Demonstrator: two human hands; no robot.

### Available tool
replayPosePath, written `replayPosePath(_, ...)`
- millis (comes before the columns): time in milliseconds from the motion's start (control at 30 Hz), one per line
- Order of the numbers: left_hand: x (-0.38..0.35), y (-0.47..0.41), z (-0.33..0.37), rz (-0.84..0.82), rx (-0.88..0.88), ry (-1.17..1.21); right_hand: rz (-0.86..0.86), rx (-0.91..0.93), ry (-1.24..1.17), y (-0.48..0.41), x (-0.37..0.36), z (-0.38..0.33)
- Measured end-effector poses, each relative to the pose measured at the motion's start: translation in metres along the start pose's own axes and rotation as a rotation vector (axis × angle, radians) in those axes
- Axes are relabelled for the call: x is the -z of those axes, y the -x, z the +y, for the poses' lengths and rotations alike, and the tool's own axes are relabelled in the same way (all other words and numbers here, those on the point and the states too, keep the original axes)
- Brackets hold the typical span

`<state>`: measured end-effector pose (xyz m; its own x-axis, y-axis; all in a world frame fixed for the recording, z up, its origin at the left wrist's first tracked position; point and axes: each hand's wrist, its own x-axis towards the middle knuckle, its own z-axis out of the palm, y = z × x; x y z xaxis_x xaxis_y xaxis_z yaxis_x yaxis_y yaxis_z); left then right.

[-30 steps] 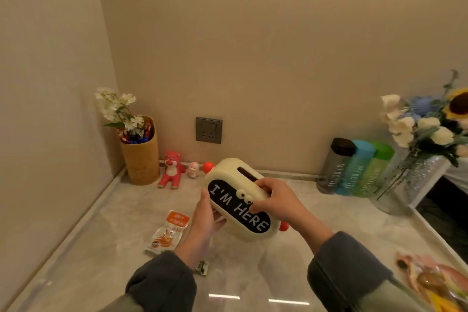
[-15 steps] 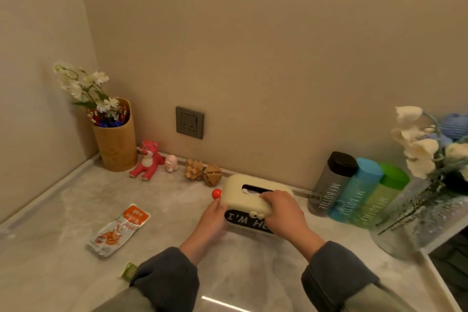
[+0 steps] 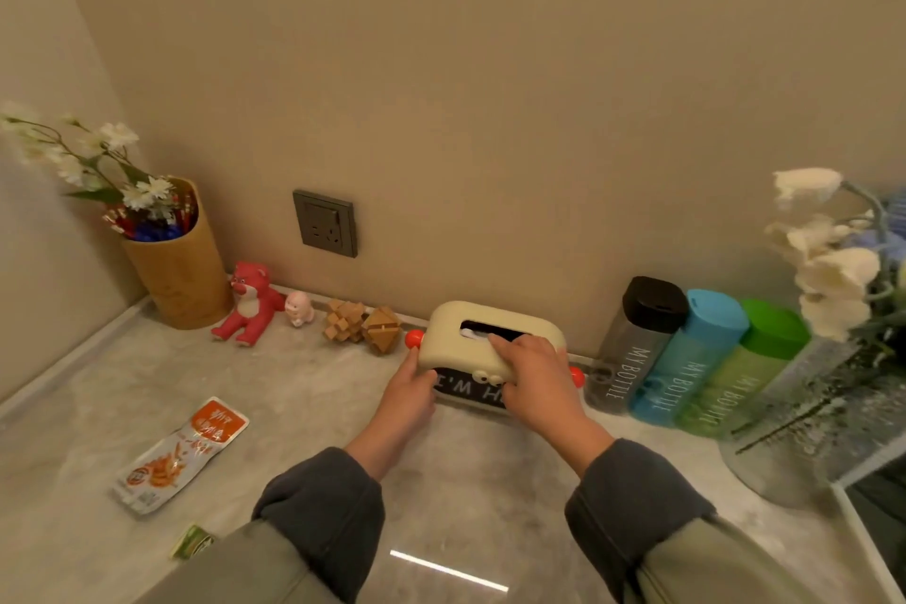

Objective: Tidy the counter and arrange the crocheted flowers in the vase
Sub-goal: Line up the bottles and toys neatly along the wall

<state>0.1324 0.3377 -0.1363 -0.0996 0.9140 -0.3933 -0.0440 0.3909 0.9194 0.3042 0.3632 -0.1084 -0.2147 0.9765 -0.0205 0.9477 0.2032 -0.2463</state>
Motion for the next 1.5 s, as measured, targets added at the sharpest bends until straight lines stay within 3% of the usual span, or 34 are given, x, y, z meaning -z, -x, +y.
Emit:
replayPosePath(333,-0.004,0.001,0.003,0.004,0.04,0.023,0.059,0.018,-0.025,0.005,-0.009,-0.001)
replayPosePath(600,-0.006,0.036,0.016,0.02,0.014,0.049,0.287,0.014,-0.358,0.036,0.011,-0.013)
replayPosePath(967,-0.037,0.111,0.004,-0.378,-0.084,-0.09,0.41,-0.211,-0.475,0.147,0.038,-0.017)
replayPosePath(1200,-0.063,0.161,-0.03,-0.598,-0.072,-0.204,0.498,-0.506,-0.5,0.251,0.012,-0.005)
replayPosePath(1500,-0.09,0.202,-0.078,-0.717,-0.145,-0.297,0.586,-0.697,-0.526,0.333,-0.016,0.01)
